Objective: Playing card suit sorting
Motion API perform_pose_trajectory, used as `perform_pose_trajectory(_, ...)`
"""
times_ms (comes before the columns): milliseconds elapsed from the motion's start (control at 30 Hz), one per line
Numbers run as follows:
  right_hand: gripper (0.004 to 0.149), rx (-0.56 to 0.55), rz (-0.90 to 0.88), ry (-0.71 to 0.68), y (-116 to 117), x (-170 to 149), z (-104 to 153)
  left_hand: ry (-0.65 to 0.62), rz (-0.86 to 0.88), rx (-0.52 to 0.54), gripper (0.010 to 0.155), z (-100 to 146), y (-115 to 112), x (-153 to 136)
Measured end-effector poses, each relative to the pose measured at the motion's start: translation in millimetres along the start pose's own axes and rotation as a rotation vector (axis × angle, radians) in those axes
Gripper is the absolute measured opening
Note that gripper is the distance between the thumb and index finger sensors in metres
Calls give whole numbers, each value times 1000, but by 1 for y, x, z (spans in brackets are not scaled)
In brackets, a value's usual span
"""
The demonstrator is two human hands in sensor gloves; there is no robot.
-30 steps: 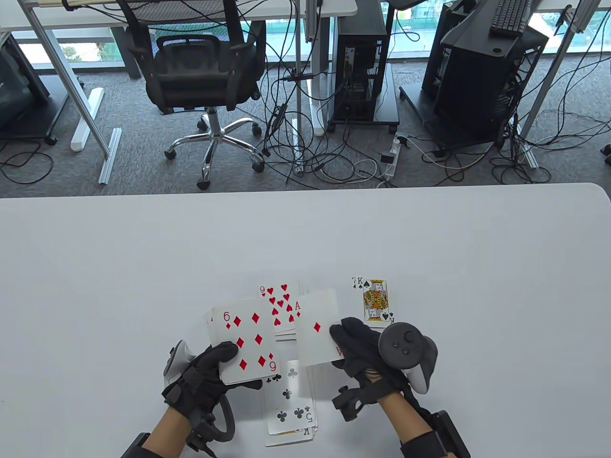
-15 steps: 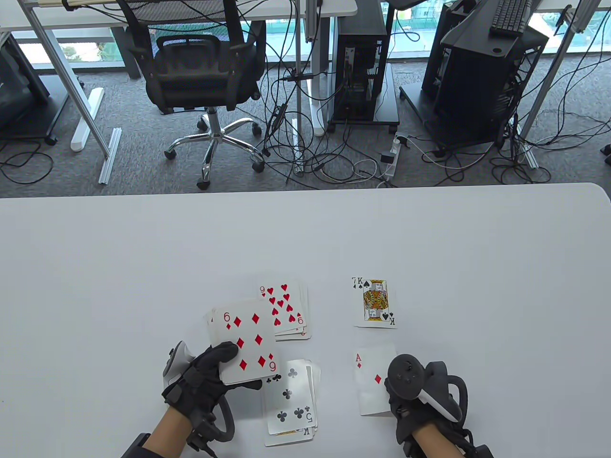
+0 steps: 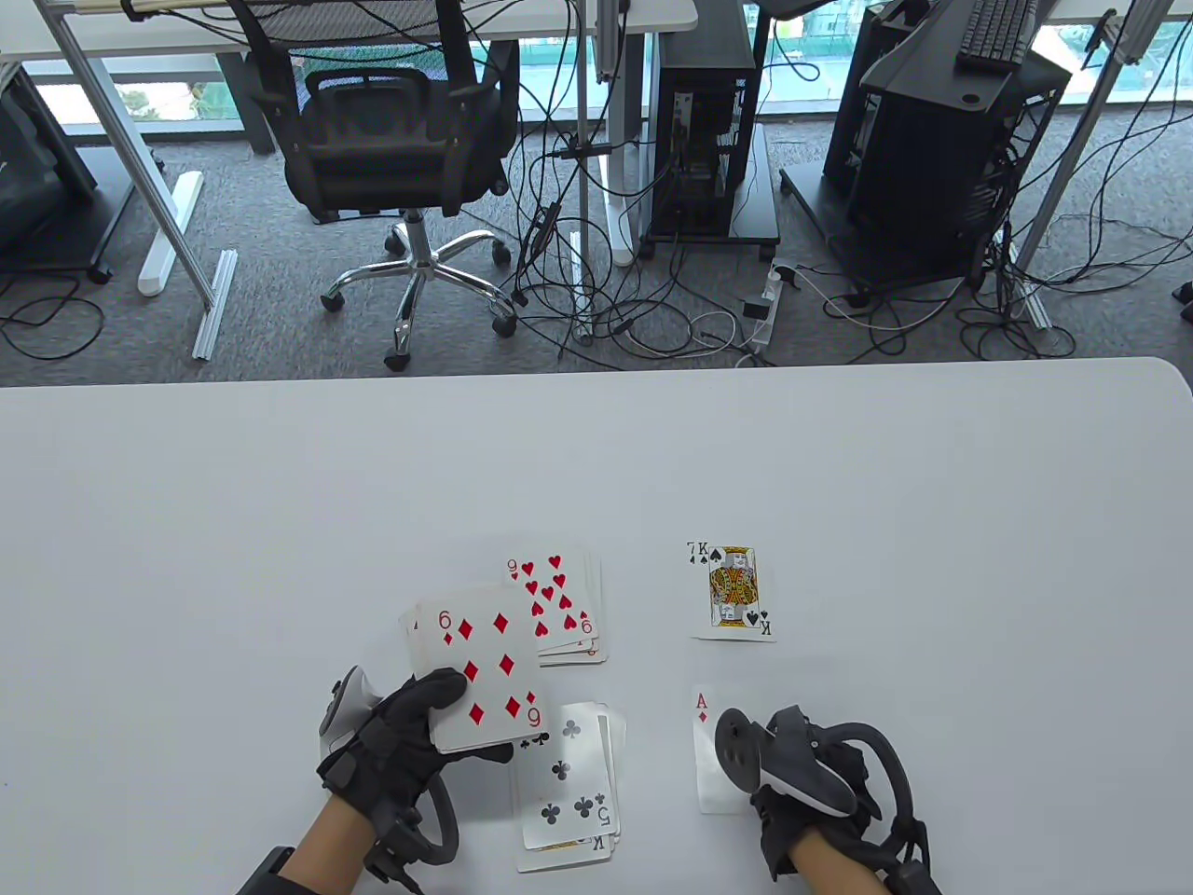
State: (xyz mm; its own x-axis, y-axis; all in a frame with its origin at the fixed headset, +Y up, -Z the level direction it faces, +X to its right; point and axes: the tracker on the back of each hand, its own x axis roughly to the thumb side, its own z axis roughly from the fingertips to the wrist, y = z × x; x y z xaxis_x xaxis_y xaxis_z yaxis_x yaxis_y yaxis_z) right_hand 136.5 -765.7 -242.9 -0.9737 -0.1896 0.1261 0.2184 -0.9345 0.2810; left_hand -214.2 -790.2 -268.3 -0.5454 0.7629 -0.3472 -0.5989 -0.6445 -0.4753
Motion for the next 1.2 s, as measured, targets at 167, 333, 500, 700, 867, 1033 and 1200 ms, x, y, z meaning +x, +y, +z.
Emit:
perform_pose_trajectory(167,63,-172,-162,-38,-38,5,0,4,-4,-2,58,0,0,-1)
perform_pose_trajectory(333,63,-336,-623,-289,-71,35,-2,20,-12,-8,58,-1,-2,-5)
perform_pose_trajectory(500,74,-366,-840,-447,-82,80,-13,36,-18,-13,59,-2,-4,-9)
perform_pose_trajectory(700,81,-387,-876,-503,-89,119,-19,40,-23,-17,59,-3,-5,-10)
perform_pose_trajectory(867,61,-480,-886,-473,-89,118,-21,27,-30,-30,59,-4,-5,-9)
perform_pose_trajectory(1033,49,-428,-1017,-434,-83,105,-24,30,-20,-49,59,-6,-6,-12)
perform_pose_trajectory(1200,47,-445,-1011,-374,-78,83,-24,36,-15,-50,58,-5,-5,-13)
